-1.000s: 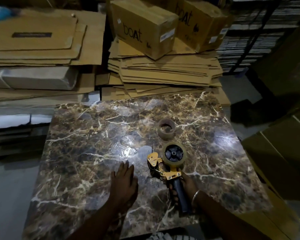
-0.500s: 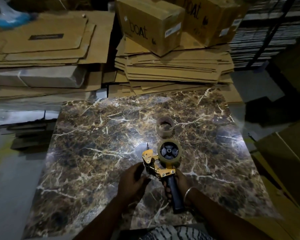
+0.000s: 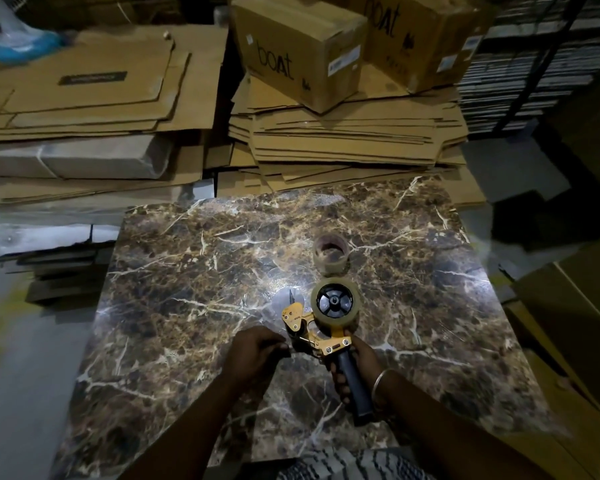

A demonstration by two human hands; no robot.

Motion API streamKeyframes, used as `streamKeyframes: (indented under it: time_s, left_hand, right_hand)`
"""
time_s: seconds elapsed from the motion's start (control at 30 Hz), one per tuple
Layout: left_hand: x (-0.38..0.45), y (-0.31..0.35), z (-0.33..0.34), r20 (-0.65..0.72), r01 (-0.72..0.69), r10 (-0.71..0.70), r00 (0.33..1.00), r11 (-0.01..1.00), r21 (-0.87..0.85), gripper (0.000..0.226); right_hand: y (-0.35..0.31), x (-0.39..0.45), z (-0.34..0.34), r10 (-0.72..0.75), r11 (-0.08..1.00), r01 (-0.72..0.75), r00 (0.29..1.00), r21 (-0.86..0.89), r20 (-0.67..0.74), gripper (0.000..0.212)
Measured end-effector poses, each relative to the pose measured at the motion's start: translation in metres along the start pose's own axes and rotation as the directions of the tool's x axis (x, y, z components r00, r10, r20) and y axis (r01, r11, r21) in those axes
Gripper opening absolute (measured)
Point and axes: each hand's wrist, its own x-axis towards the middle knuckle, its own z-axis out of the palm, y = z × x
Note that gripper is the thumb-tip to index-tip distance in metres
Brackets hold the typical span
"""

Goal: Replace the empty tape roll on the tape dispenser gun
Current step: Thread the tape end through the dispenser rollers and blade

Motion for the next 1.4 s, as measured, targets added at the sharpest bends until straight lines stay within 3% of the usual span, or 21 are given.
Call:
streamKeyframes:
  time_s: [0.2,0.33,0.47,0.53,0.7,0.87,1.0,1.4]
  left_hand:
    - [0.025,0.0,-0.025,0.175,-0.187,0.161,0.971,0.972,0.145,0.008]
    - [0.04,0.005,-0.035,0.299,-0.266,0.207,0.931,0.948,0.172,0.009]
    - [0.049,0.009,-0.04,0.383,-0.312,0.239,0.892,0.94,0.14,0.008]
    - [0.049,0.008,-0.042,0.43,-0.347,0.259,0.865,0.928,0.139,0.008]
    - [0.048,0.002,-0.046,0.41,-0.345,0.275,0.87,0.932,0.107,0.01]
    - [0.046,-0.003,-0.045,0.405,-0.334,0.273,0.873,0.939,0.086,0.006]
    - [0.047,-0.006,-0.048,0.408,-0.309,0.254,0.877,0.948,0.074,0.008]
    - [0.044,-0.019,-0.058,0.39,-0.207,0.173,0.904,0.977,0.045,0.008]
  right_hand:
    - [-0.001,0.011,-0.006,-0.057,0.998,0.052,0.986,-0.041,-0.155,0.074]
    - [0.001,0.012,-0.01,0.017,0.998,-0.022,0.995,-0.054,-0.101,0.073]
    - [0.002,0.02,-0.016,-0.011,0.998,0.0,0.987,-0.069,-0.162,0.072]
    - [0.002,0.02,-0.017,0.025,0.996,-0.033,0.994,-0.08,-0.105,0.073]
    - [-0.001,0.015,-0.013,0.032,0.994,-0.039,0.997,-0.107,-0.074,0.066]
    - [-0.001,0.01,-0.01,0.096,0.988,-0.104,0.992,-0.114,-0.077,0.081]
    - [-0.003,0.014,-0.005,-0.016,0.997,0.007,0.994,-0.078,-0.11,0.078]
    - [0.001,0.019,-0.005,-0.004,0.994,-0.012,0.989,-0.106,-0.147,0.074]
